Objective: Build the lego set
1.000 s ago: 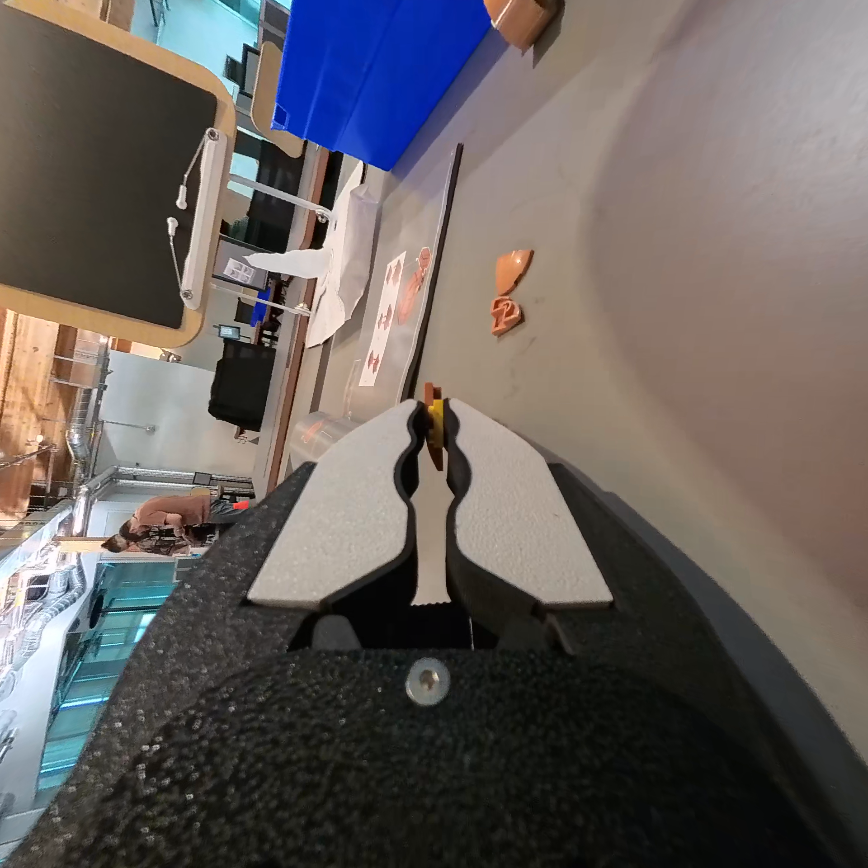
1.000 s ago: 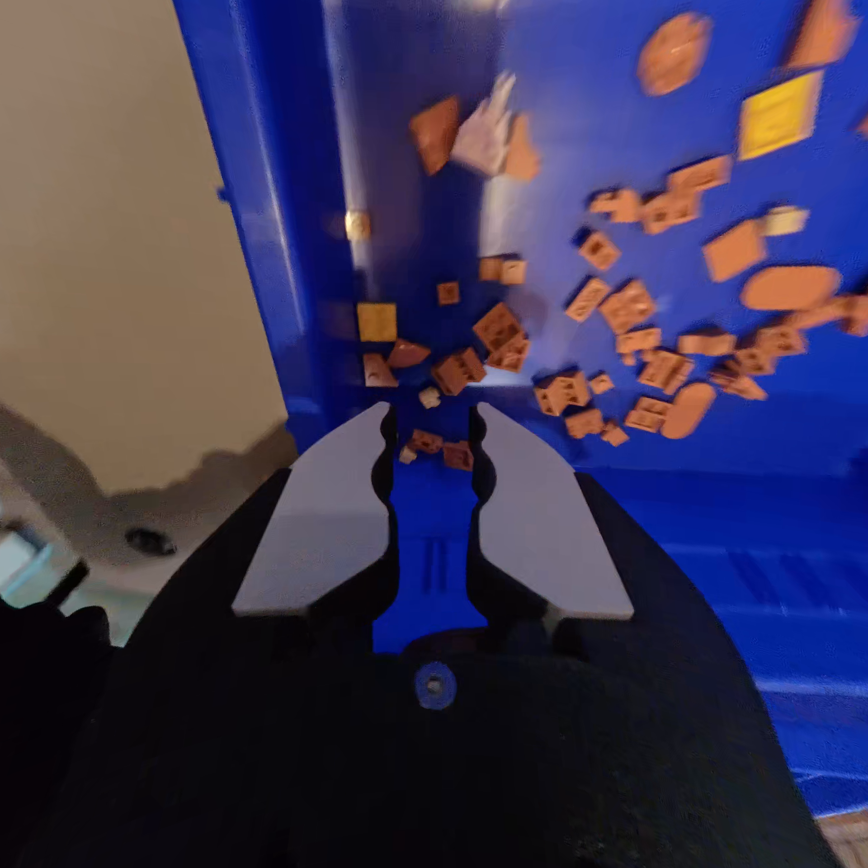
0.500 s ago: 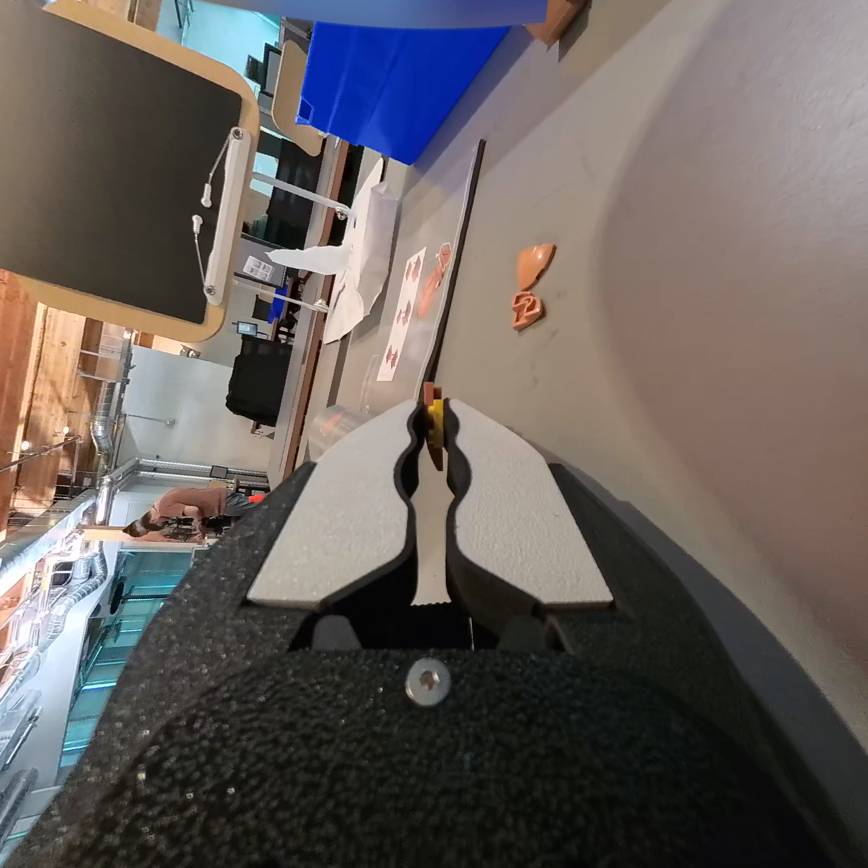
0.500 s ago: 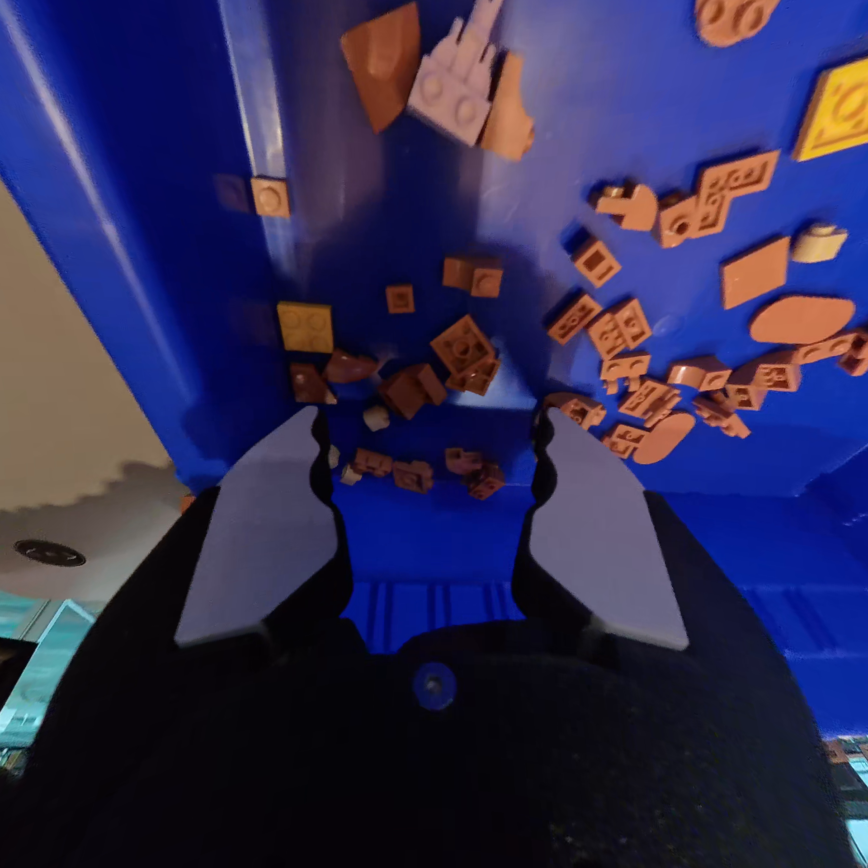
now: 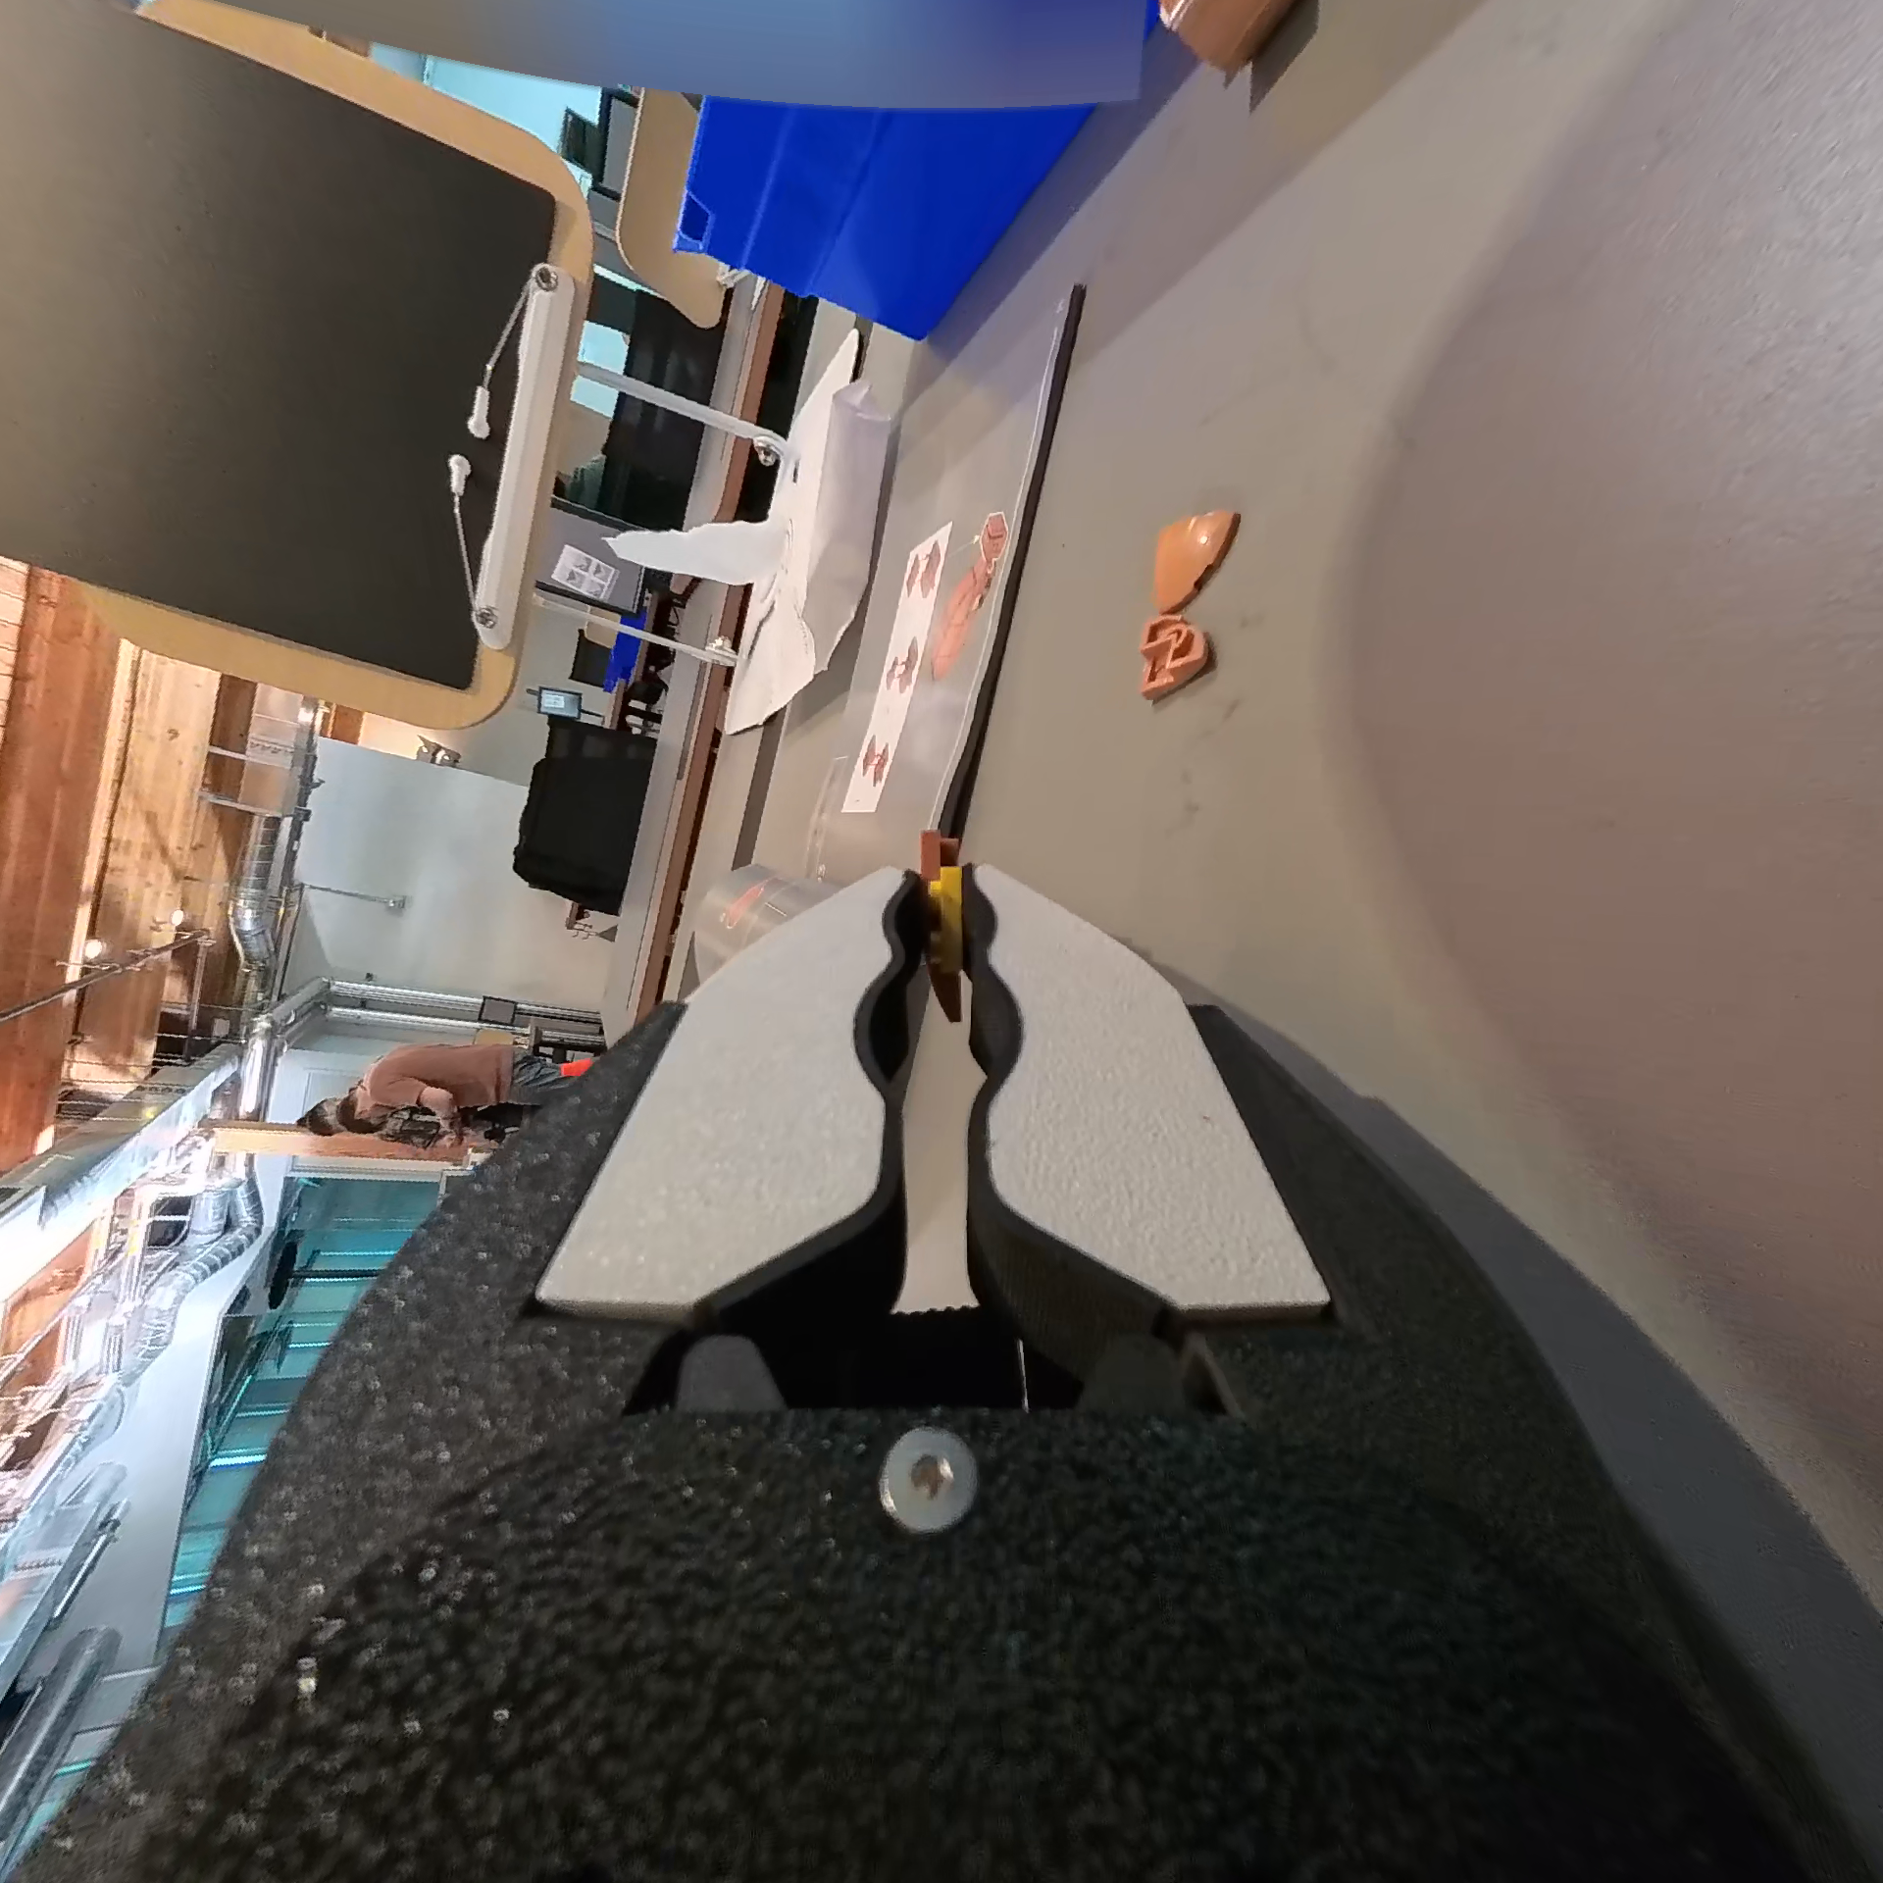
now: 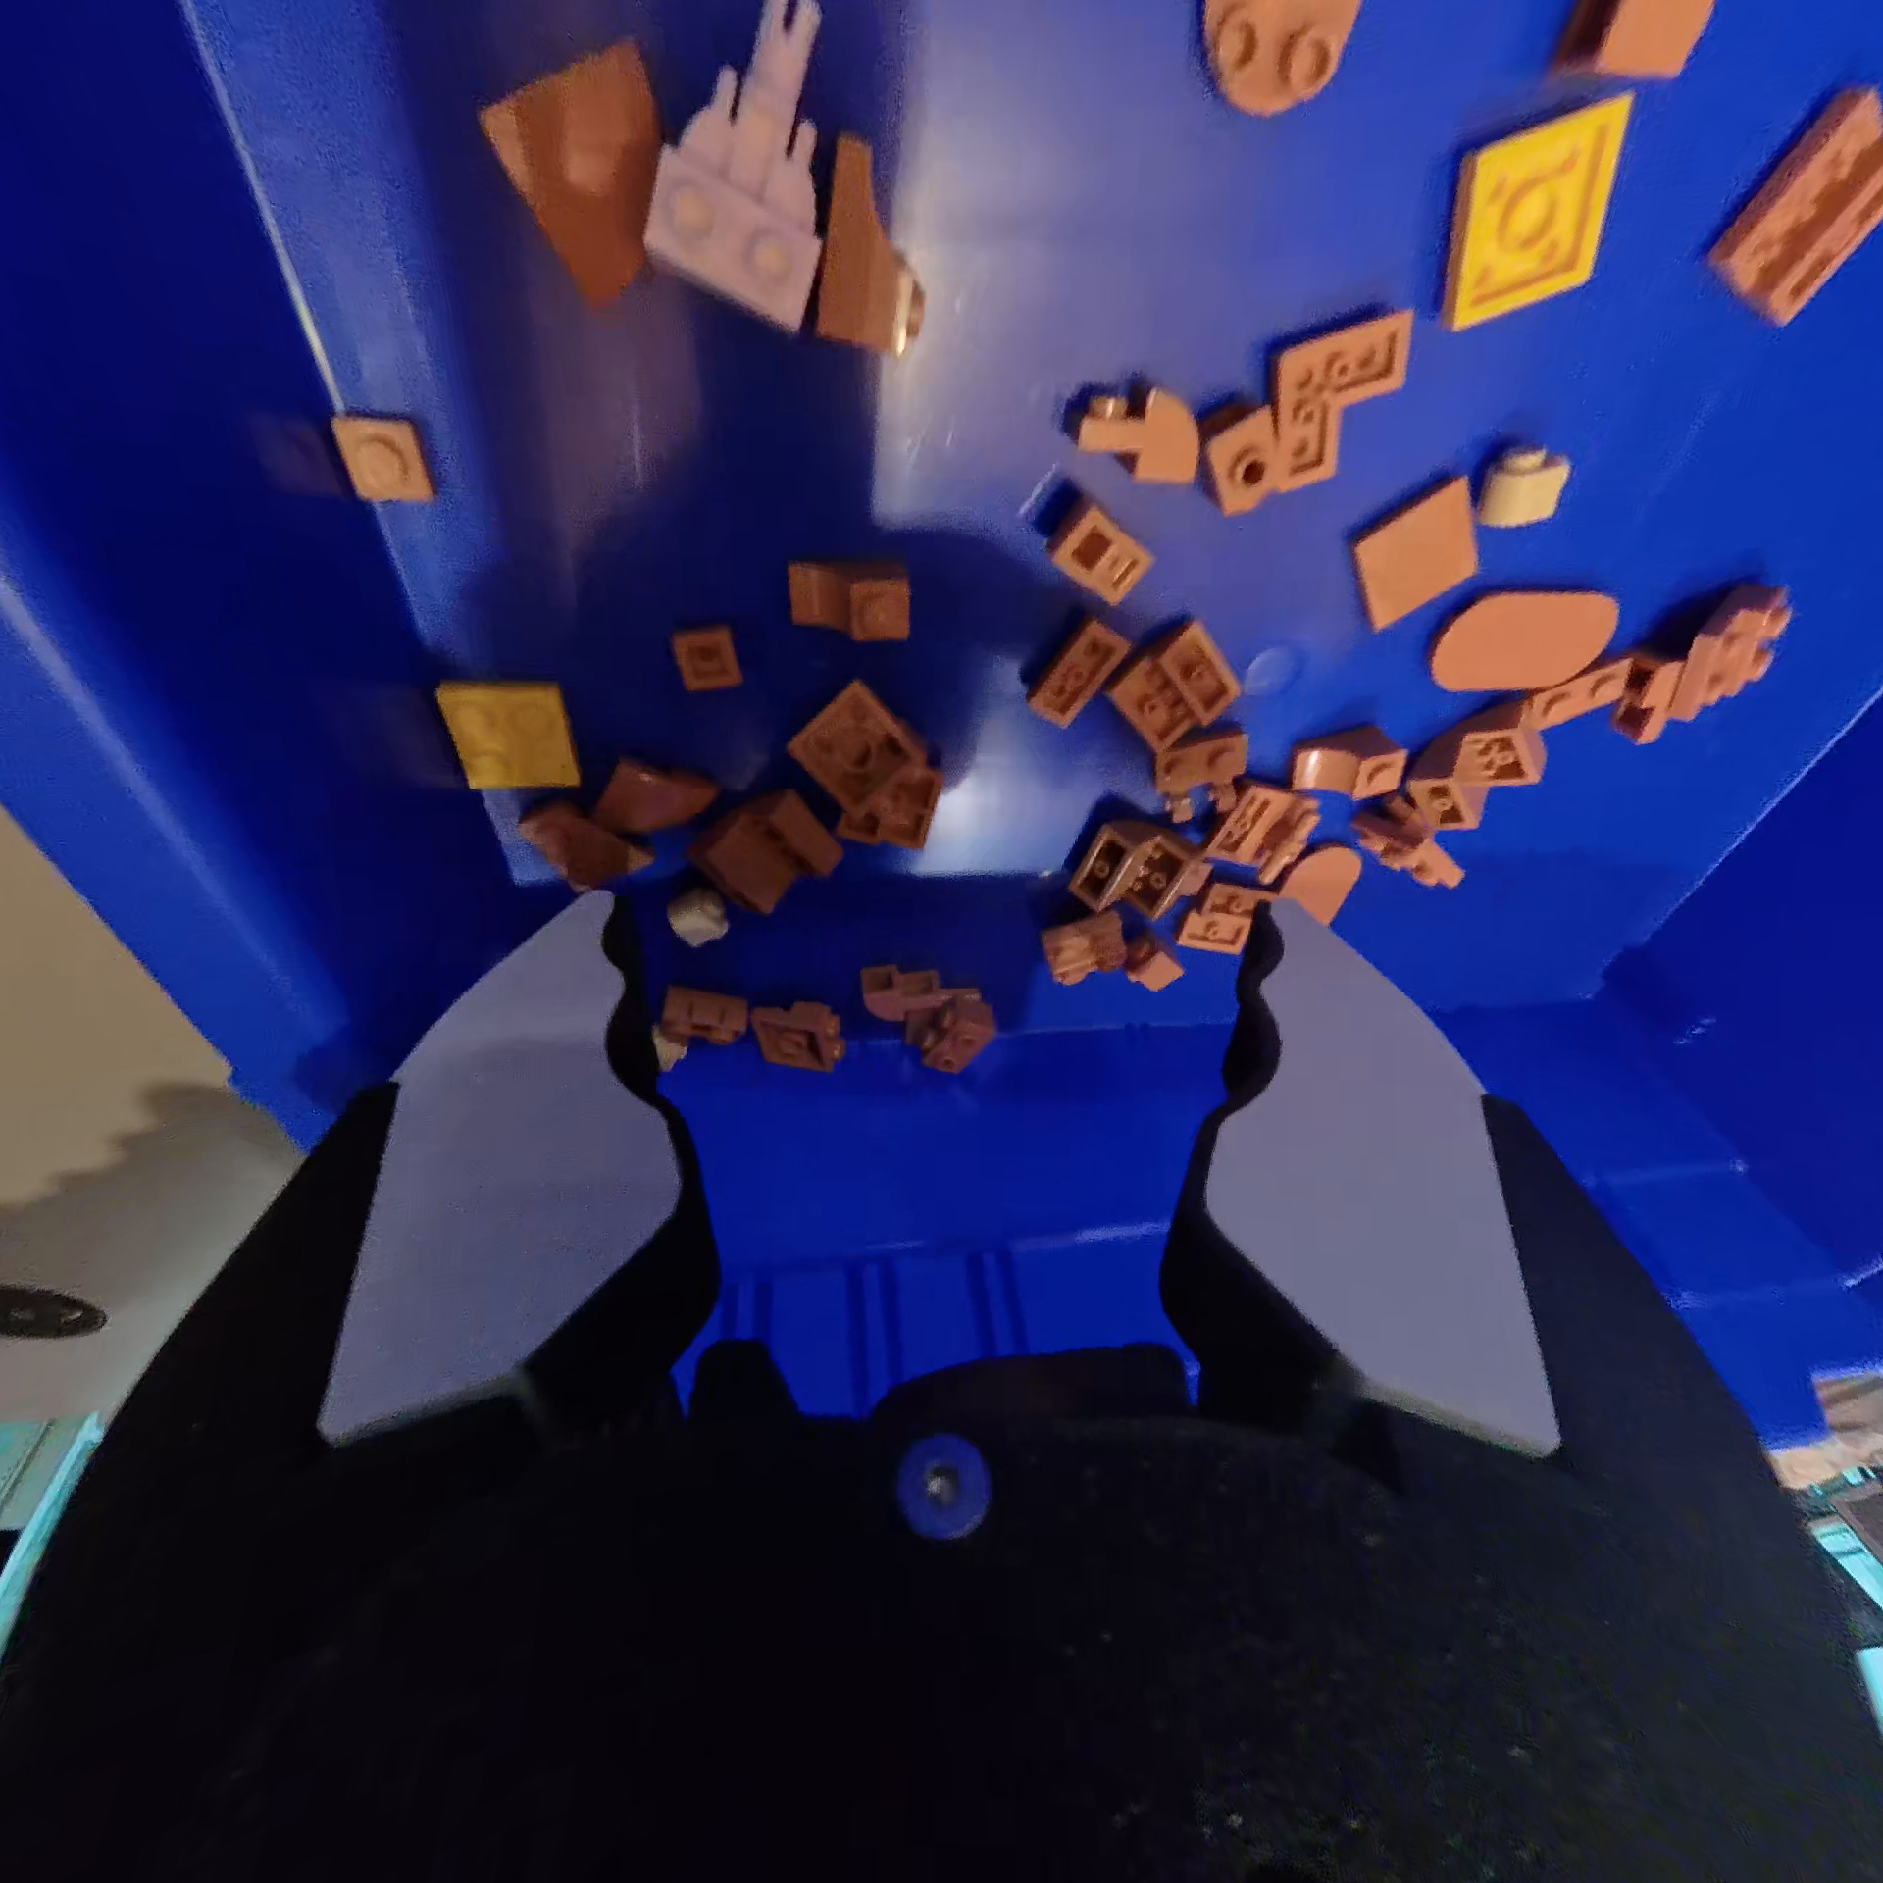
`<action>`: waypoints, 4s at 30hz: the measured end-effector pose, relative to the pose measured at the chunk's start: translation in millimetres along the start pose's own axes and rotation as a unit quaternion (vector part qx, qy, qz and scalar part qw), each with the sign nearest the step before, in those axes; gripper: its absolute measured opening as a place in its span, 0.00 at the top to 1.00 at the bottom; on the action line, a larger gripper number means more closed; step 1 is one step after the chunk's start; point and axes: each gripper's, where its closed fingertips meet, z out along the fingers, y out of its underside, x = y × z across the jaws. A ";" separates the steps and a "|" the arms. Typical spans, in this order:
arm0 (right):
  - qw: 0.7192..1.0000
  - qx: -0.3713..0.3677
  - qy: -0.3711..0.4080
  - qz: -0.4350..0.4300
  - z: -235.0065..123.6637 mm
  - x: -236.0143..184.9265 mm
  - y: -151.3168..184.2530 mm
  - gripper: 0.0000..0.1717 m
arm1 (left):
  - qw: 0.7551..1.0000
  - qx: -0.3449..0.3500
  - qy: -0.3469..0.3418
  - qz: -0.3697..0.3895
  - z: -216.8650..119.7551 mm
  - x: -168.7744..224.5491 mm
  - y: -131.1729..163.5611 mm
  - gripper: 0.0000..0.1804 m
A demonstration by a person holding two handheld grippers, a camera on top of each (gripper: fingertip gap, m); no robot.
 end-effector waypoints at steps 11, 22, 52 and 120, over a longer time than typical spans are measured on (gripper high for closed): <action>1.000 0.015 -0.004 -0.005 1.7 -2.0 -14.0 0.37 | 1.000 -0.002 0.003 0.001 0.7 1.5 0.7 0.97; 0.985 0.113 -0.109 -0.068 -33.5 -38.9 -22.8 0.70 | 1.000 0.000 0.006 -0.002 1.5 2.3 0.0 0.97; 0.988 0.072 -0.103 -0.085 -6.6 -33.1 -26.1 0.93 | 1.000 -0.003 0.008 0.000 2.3 3.6 1.5 0.97; 0.797 0.512 -0.251 0.197 -106.9 -59.0 -373.0 0.92 | 0.997 0.021 0.036 0.069 -61.6 32.9 4.0 0.96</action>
